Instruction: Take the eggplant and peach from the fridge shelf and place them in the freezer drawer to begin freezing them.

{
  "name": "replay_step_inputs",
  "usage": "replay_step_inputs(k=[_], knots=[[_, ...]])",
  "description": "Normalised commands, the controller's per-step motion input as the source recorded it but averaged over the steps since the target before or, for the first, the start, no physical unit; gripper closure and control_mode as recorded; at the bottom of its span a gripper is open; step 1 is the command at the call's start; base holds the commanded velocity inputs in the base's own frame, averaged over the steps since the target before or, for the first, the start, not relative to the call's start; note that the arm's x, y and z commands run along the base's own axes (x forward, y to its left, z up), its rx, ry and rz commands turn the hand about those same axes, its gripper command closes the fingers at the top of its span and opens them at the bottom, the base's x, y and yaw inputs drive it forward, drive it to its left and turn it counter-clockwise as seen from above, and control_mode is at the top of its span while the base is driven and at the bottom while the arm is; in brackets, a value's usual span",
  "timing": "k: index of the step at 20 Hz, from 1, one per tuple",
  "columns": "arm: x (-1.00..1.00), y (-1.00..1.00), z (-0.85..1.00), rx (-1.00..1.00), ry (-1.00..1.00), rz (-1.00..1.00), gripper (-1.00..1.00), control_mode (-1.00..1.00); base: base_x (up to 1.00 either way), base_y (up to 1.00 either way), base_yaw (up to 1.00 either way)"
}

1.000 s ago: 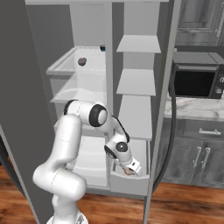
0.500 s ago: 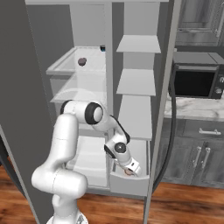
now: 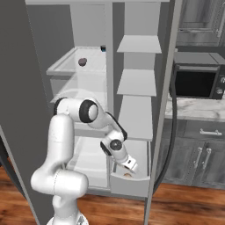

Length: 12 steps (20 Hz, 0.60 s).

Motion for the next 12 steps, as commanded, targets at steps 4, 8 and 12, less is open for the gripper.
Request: replay_step_inputs(k=[4, 8, 12], knots=[[-0.05, 0.13, 0.69, 0.0, -0.01, 0.0, -1.0, -1.0, 0.0, 0.0, 0.0], [-0.64, 0.06, 0.77, 0.0, -0.07, 0.0, -1.0, -1.0, 0.0, 0.0, 0.0], [-0.95, 0.2, 0.88, 0.0, -0.17, 0.0, -1.0, -1.0, 0.0, 0.0, 0.0]])
